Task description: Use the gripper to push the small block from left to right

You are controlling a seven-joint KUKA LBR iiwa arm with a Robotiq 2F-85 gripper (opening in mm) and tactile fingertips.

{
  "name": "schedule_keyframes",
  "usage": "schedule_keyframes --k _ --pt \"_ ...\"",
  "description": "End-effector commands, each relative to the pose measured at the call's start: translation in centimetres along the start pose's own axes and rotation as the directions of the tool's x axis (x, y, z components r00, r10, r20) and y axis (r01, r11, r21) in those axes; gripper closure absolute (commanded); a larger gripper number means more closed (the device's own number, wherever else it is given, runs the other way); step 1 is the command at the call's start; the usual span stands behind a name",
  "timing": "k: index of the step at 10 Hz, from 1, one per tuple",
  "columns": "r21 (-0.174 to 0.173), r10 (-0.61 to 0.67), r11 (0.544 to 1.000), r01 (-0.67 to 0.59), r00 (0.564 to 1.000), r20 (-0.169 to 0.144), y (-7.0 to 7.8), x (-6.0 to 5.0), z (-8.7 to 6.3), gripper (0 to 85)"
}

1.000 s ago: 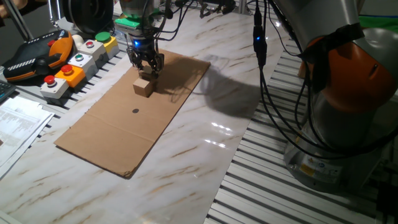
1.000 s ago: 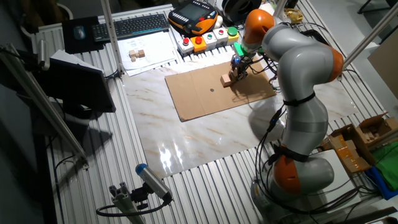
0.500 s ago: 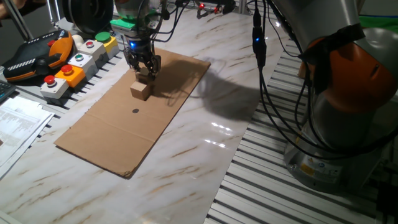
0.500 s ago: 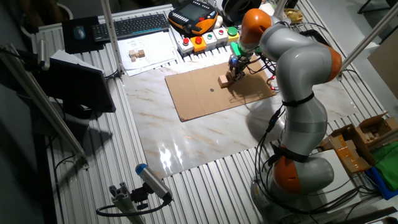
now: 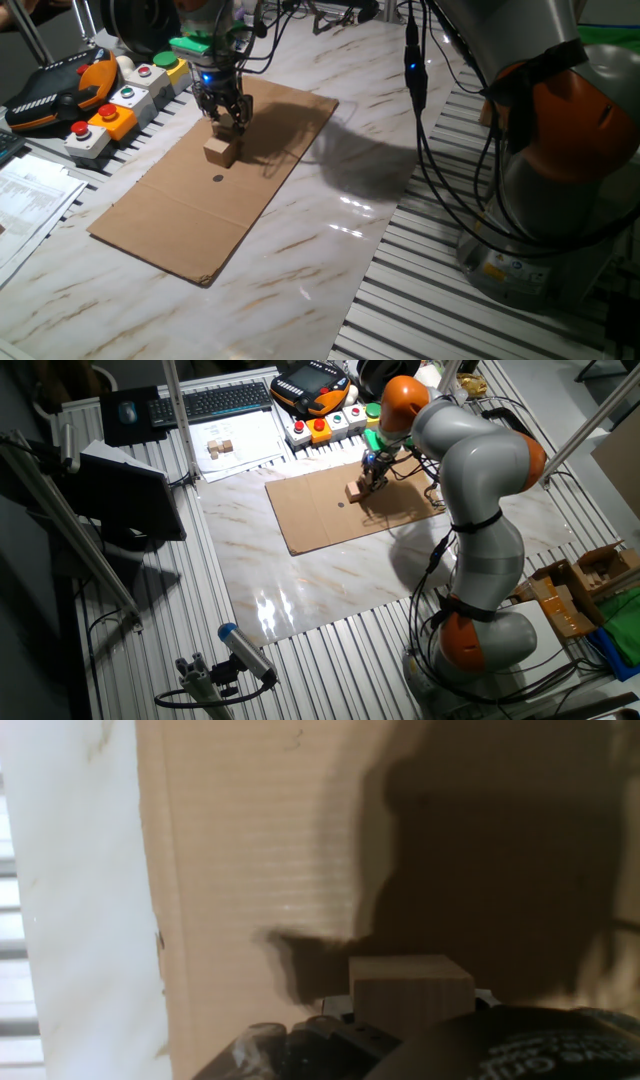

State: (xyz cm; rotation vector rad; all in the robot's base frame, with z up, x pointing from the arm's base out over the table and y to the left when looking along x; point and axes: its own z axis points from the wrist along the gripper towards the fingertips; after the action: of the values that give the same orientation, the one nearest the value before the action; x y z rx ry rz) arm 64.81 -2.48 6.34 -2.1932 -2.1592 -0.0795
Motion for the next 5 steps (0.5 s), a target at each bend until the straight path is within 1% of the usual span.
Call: schedule_keyframes --k 1,5 --pt "0.0 0.0 1.0 0.0 1.0 0.004 0.0 0.4 0.0 84.3" --pt "-0.002 0.014 1.0 -0.014 1.0 0.007 0.1 1.8 0.2 84.3"
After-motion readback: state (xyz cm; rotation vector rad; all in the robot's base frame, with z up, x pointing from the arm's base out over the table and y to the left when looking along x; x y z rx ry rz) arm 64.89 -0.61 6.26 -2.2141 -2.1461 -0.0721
